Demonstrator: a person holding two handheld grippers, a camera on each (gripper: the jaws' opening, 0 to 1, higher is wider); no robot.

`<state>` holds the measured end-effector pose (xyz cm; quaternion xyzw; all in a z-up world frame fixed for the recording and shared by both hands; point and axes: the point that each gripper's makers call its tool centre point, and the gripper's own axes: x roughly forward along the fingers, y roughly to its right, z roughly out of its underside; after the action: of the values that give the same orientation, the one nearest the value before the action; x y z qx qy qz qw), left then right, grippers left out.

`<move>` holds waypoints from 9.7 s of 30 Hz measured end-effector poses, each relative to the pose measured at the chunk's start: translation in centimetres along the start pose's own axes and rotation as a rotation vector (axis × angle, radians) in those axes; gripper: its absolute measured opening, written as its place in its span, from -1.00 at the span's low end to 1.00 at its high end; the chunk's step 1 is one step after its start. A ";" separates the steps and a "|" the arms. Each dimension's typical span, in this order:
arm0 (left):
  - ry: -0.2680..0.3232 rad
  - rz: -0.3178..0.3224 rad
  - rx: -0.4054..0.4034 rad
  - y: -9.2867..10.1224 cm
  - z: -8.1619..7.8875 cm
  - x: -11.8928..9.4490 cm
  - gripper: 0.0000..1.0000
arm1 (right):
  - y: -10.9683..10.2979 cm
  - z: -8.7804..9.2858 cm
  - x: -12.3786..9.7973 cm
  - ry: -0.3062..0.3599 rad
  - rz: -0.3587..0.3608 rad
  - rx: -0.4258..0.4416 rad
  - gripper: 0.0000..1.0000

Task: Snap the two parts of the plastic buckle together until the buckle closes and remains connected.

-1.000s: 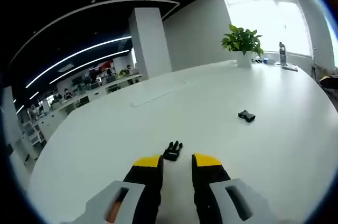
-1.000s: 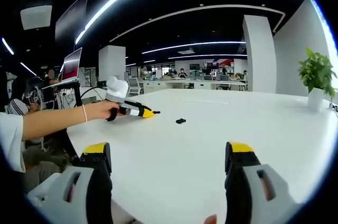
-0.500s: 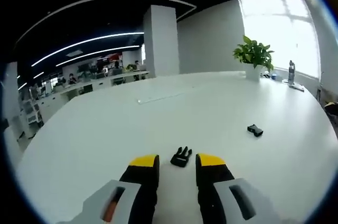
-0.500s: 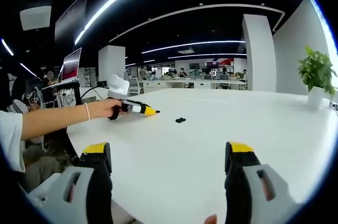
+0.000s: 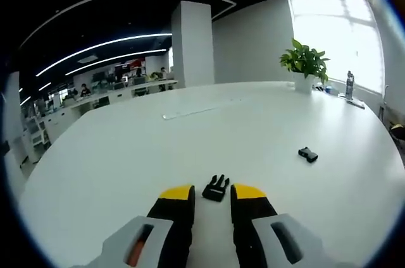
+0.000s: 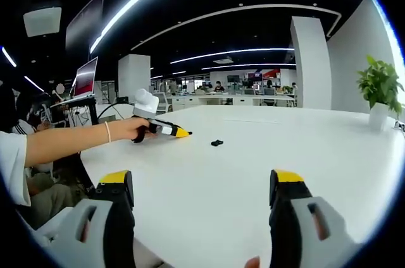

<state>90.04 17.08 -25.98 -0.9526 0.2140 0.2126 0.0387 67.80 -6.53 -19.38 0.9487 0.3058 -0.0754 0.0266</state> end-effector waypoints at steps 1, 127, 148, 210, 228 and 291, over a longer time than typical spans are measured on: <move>0.000 0.000 -0.002 0.0 0.0 0.0 -0.61 | 0.0 0.0 0.0 0.000 0.001 0.001 0.78; 0.037 0.562 0.282 14.8 1.7 -5.1 -0.72 | -0.5 0.3 0.4 -0.029 -0.020 -0.014 0.77; 0.187 0.518 0.215 14.7 -1.0 -5.2 -0.44 | -0.7 0.5 0.5 -0.038 -0.027 -0.022 0.75; 0.476 0.165 0.020 9.4 -6.0 -7.8 0.10 | 5.5 0.3 0.3 -0.011 0.122 0.040 0.76; 0.440 0.103 0.009 8.1 -5.1 -7.1 0.09 | 6.0 -2.0 2.1 0.021 0.113 -0.015 0.74; 0.396 0.032 0.071 7.0 -4.5 -6.4 0.08 | 5.0 -5.6 14.4 0.056 -0.184 -0.194 0.70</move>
<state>83.61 12.53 -19.08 -0.9703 0.2401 0.0141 0.0261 82.95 -1.73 -16.17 0.9114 0.3979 -0.0211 0.1029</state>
